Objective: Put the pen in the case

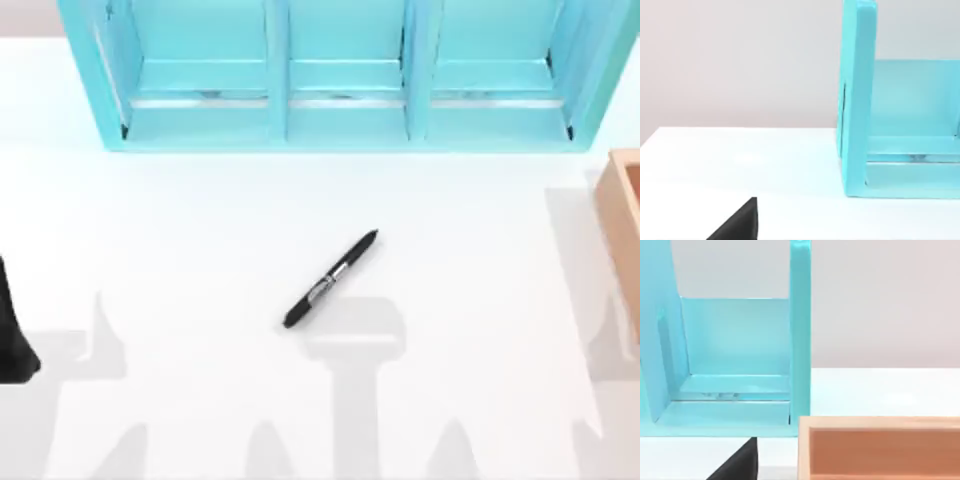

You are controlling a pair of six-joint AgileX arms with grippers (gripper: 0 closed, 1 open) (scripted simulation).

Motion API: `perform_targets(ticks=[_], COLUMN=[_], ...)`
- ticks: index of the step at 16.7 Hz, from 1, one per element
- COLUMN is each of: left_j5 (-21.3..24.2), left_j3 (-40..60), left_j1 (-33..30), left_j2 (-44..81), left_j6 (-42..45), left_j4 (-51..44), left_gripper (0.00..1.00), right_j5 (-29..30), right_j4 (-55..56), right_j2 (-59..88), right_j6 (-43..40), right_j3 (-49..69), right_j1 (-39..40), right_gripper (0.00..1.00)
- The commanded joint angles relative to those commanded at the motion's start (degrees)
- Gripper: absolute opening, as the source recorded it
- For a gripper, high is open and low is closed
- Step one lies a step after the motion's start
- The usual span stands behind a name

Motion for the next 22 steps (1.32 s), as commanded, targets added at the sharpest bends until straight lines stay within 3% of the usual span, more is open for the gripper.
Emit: perform_targets(ticks=[5,9,22], left_j5=[0.00,0.00,0.00], left_j3=[0.00,0.00,0.00], left_j1=[0.00,0.00,0.00], left_j2=[0.00,0.00,0.00], left_j6=[0.00,0.00,0.00], left_j4=[0.00,0.00,0.00], left_gripper=[1.00,1.00,1.00], right_j5=[-0.59,-1.81,-3.11], right_j4=[-1.93,-8.18,-42.93], right_j2=[3.16,14.25,78.60], right_j6=[1.65,8.14,47.31], right_j3=[2.13,11.08,69.82], right_j1=[0.92,3.77,20.47], right_gripper=[1.00,1.00,1.00])
